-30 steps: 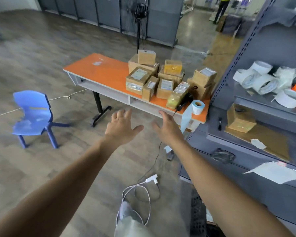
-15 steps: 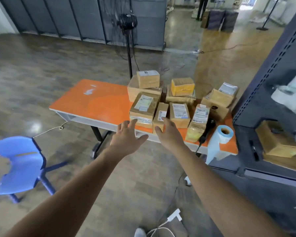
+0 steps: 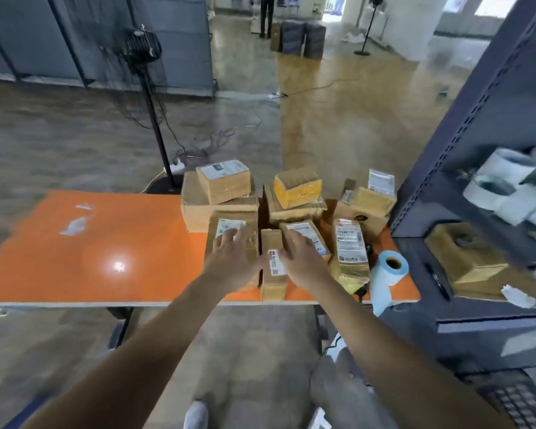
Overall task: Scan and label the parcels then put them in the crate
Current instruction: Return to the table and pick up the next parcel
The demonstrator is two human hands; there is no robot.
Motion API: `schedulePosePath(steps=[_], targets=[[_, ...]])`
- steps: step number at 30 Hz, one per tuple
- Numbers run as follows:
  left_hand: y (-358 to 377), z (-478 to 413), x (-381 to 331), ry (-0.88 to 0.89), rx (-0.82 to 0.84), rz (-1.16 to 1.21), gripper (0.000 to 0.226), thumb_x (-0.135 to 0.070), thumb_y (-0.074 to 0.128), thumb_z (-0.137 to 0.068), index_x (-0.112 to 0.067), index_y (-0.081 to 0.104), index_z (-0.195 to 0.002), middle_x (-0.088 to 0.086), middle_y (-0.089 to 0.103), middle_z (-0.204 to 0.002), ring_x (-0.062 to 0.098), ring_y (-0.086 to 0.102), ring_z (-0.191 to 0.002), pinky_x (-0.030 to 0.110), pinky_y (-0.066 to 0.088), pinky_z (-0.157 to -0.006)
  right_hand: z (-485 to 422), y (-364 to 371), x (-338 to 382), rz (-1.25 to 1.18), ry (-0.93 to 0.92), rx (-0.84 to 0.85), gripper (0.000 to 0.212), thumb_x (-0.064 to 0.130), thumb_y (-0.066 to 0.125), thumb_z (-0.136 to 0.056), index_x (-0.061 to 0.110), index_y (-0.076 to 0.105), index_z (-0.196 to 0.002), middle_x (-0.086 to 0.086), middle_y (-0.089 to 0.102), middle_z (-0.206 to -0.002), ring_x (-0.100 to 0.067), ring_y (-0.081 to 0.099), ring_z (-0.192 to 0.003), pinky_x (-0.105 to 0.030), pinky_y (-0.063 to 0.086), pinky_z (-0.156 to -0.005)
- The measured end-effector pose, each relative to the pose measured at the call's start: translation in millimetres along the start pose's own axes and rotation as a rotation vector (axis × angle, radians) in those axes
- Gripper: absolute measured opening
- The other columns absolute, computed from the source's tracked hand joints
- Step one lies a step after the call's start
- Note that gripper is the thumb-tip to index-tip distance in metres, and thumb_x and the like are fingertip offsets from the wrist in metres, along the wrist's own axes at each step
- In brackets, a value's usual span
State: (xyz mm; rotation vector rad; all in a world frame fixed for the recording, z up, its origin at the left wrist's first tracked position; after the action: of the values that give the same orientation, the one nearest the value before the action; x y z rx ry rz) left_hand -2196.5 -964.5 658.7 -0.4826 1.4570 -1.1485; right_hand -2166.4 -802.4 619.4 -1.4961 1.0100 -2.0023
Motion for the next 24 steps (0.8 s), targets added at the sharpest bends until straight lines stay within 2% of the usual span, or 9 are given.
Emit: schedulePosePath(steps=[4, 7, 9, 13, 16, 21, 24], targets=[[-10.6, -50.4, 11.8, 0.079, 0.056, 0.041, 0.076, -0.060, 0.050, -0.090, -0.025, 0.022, -0.151, 0.006, 0.022, -0.155, 0.028, 0.015, -0.145, 0.046, 0.028, -0.114, -30.3, -10.3, 18.3, -0.025, 0.074, -0.068, 0.057, 0.041, 0.045, -0.100, 0.026, 0.026, -0.152, -0.004, 0.031, -0.155, -0.026, 0.045, -0.131, -0.037, 0.041, -0.101], [-26.9, -83.2, 18.4, 0.136, 0.076, 0.044, 0.076, -0.059, 0.051, -0.090, -0.027, 0.019, -0.152, 0.005, 0.019, -0.156, 0.031, 0.017, -0.144, 0.049, 0.026, -0.114, -55.0, -15.8, 39.5, 0.009, 0.101, -0.114, 0.056, 0.043, 0.043, -0.101, 0.028, 0.026, -0.152, -0.004, 0.033, -0.154, -0.026, 0.047, -0.129, -0.032, 0.039, -0.091], [-41.7, -106.5, 24.8, 0.150, 0.064, 0.057, 0.075, -0.056, 0.053, -0.090, -0.025, 0.021, -0.151, 0.004, 0.019, -0.155, 0.031, 0.018, -0.143, 0.047, 0.029, -0.112, -75.9, -15.4, 53.3, 0.030, 0.109, -0.129, 0.056, 0.046, 0.042, -0.101, 0.028, 0.026, -0.152, -0.006, 0.036, -0.152, -0.029, 0.050, -0.126, -0.034, 0.040, -0.091], [-73.1, -152.5, 46.3, 0.108, -0.015, 0.115, 0.077, -0.052, 0.059, -0.088, -0.022, 0.025, -0.150, 0.004, 0.020, -0.154, 0.030, 0.018, -0.142, 0.045, 0.032, -0.106, -118.0, -6.6, 76.2, 0.022, 0.106, -0.110, 0.058, 0.046, 0.042, -0.101, 0.027, 0.024, -0.153, -0.007, 0.033, -0.152, -0.030, 0.050, -0.127, -0.036, 0.041, -0.093], [-89.4, -189.2, 67.9, 0.044, -0.069, 0.089, 0.088, -0.055, 0.064, -0.083, -0.022, 0.021, -0.151, 0.007, 0.016, -0.157, 0.029, 0.015, -0.144, 0.046, 0.029, -0.109, -150.3, -0.2, 89.8, 0.011, 0.077, -0.100, 0.058, 0.044, 0.044, -0.101, 0.025, 0.025, -0.152, -0.009, 0.036, -0.150, -0.029, 0.050, -0.126, -0.034, 0.040, -0.089], [-96.8, -243.0, 100.8, -0.060, -0.056, 0.091, 0.101, -0.059, 0.077, -0.068, -0.025, 0.024, -0.148, 0.012, 0.015, -0.155, 0.032, 0.015, -0.143, 0.048, 0.023, -0.114, -202.1, 20.4, 96.3, -0.016, 0.039, -0.053, 0.054, 0.043, 0.042, -0.101, 0.020, 0.031, -0.148, -0.011, 0.048, -0.139, -0.022, 0.059, -0.100, -0.031, 0.041, -0.076], [-85.5, -269.4, 113.2, -0.077, 0.021, 0.053, 0.104, -0.051, 0.082, -0.065, -0.030, 0.023, -0.148, 0.013, 0.013, -0.157, 0.035, 0.013, -0.145, 0.051, 0.024, -0.114, -221.6, 32.5, 92.6, -0.058, 0.067, -0.014, 0.060, 0.040, 0.045, -0.101, 0.018, 0.025, -0.152, -0.009, 0.042, -0.147, -0.023, 0.055, -0.117, -0.030, 0.043, -0.084]])
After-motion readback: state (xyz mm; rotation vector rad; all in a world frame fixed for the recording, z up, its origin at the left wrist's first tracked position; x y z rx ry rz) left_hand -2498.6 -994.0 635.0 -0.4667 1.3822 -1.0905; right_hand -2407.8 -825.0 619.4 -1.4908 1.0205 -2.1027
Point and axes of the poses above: each hand's wrist, its own z-axis away from the middle knuckle, its own y-axis out of the palm, x = y × z, the point moved 10 cm from there along -z, towards the middle knuckle
